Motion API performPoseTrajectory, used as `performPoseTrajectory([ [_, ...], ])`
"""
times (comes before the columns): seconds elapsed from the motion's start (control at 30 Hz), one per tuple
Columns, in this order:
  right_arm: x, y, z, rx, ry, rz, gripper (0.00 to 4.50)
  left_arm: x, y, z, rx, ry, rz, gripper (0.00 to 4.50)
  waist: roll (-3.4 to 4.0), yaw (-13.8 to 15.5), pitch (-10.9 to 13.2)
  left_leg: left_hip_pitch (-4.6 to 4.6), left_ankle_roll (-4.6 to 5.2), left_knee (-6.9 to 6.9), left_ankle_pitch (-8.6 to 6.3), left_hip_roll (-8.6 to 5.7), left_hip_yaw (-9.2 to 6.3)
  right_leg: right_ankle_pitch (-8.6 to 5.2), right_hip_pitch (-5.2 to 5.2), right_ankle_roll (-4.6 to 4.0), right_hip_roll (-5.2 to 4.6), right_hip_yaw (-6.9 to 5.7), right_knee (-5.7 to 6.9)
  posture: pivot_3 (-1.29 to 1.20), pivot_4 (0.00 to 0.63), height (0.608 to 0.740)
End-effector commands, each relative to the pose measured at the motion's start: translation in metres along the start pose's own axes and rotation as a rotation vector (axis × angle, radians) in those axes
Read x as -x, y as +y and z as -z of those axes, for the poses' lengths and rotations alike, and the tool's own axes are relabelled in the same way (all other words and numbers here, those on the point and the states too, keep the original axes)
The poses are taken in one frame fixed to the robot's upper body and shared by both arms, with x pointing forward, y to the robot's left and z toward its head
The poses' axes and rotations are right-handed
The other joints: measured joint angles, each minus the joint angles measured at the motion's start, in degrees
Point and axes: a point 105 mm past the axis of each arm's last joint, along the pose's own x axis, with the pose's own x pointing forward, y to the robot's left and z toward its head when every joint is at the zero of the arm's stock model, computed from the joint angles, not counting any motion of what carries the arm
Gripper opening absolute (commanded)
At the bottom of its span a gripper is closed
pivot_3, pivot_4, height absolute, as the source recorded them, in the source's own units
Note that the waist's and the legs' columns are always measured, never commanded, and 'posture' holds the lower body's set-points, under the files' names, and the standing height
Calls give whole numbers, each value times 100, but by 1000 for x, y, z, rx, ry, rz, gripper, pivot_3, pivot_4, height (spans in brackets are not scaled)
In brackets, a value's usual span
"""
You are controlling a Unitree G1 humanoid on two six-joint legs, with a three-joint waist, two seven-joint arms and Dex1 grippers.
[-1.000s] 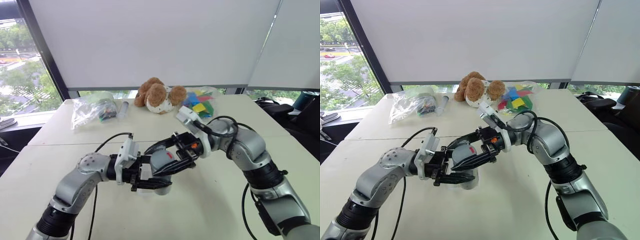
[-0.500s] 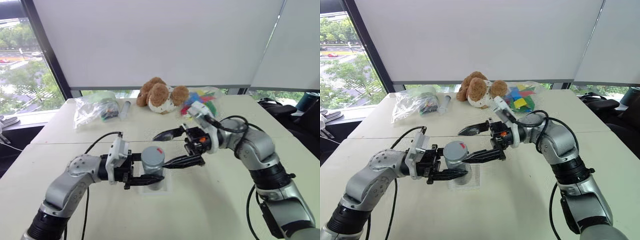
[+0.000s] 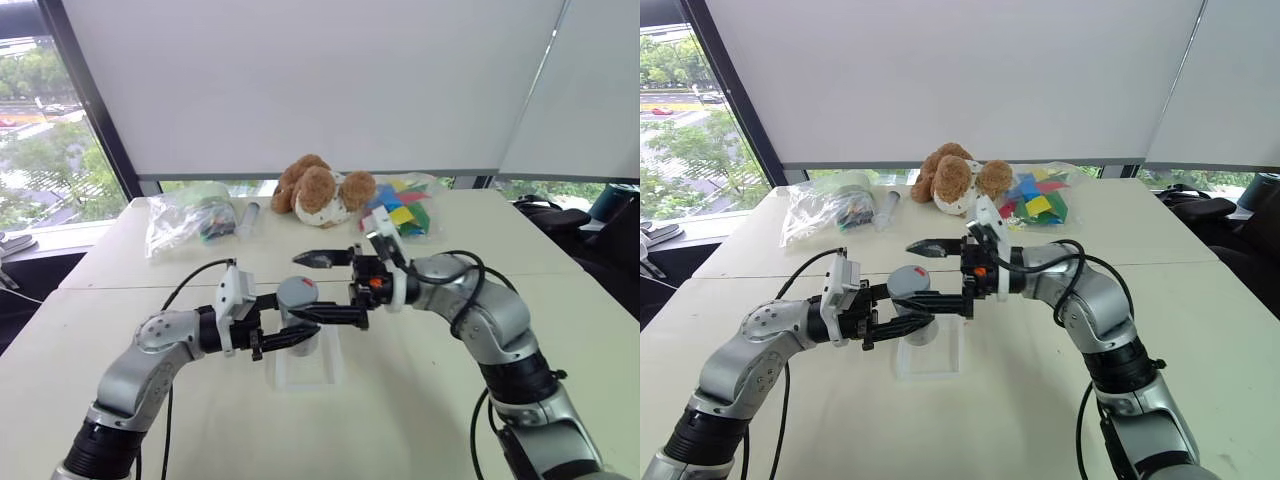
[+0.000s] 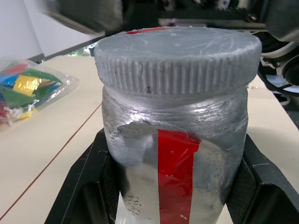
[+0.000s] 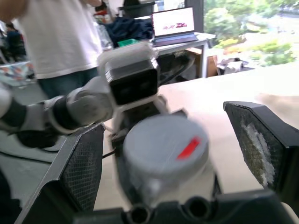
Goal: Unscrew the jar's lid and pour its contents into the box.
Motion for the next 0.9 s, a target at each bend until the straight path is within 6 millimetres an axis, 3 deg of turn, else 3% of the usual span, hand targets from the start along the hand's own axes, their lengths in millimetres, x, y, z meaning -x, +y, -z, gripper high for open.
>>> performPoseTrajectory([
  [0.03,-5,-4,-7,41,-5,18,4448,-5,-3,-8,-33,-18,22,2204,0,6,0,0,0,0,0,0,0,0,0,0,0,0,0,0,150,740],
  [0.57,-13,10,5,-45,48,-78,4448,-5,-4,-4,-19,-20,14,2204,0,-11,0,0,0,-2,0,-1,0,0,-1,0,0,0,1,0,150,740],
  [0.9,-8,-3,12,-36,30,-9,4448,-5,-7,-2,-18,-15,27,2204,0,-12,0,0,0,-1,0,-2,0,0,-1,0,0,0,1,0,150,740],
])
